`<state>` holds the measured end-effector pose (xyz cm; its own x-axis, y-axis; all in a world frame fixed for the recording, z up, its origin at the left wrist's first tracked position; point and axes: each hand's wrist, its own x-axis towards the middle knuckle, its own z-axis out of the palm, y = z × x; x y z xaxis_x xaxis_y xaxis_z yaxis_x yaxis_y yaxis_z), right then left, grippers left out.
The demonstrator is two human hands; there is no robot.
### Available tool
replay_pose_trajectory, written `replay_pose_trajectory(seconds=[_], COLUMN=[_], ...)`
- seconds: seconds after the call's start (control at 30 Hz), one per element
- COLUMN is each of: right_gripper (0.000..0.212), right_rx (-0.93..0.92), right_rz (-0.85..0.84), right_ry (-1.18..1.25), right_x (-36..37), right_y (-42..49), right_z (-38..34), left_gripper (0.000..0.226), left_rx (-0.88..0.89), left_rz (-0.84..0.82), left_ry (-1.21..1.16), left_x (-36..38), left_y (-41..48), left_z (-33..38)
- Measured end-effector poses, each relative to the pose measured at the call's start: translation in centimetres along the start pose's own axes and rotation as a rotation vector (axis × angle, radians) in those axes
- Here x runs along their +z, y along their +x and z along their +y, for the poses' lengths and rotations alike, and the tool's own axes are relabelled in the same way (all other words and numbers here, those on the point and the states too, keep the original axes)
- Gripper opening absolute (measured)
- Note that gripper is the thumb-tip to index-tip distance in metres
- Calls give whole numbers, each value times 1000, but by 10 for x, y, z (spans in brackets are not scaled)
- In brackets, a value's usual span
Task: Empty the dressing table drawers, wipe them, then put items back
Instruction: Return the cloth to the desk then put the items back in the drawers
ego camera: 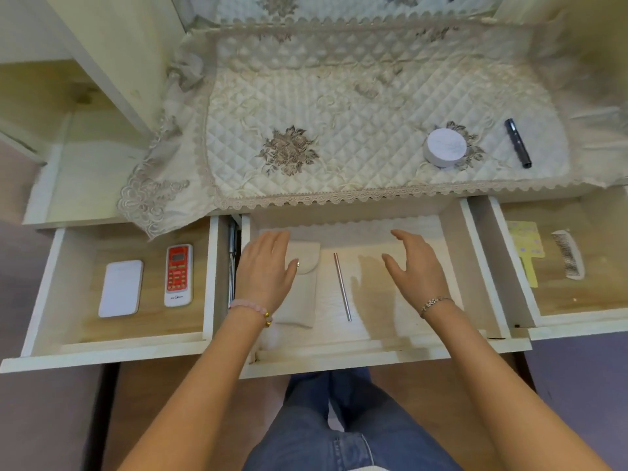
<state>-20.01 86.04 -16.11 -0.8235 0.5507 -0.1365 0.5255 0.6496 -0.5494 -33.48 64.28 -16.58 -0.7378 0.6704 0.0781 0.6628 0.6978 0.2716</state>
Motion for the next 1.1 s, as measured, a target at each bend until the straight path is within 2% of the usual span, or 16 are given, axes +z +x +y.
replay_pose_trajectory(seconds=[0.1,0.3,0.53,0.87,1.1], right_gripper=[47,52,56,56,57], right_rx=[-27,-22,4,-20,-74], right_rz=[66,156,207,204,100], right_ry=[-49,-147,-159,-167,-219], right_x=[-17,-41,-77,-150,-190], right_y=[-7,-17,-15,41,86], right_z=[5,22,58,142,197], left_gripper=[51,58,57,56,58], left_rx=[50,140,168,57,-30], left_rz=[33,-30,43,21,9], left_ry=[32,5,54,71,95], left_x=[-10,-16,-19,12,39], left_y=[11,26,41,93,130], left_z=[5,25,48,134,200])
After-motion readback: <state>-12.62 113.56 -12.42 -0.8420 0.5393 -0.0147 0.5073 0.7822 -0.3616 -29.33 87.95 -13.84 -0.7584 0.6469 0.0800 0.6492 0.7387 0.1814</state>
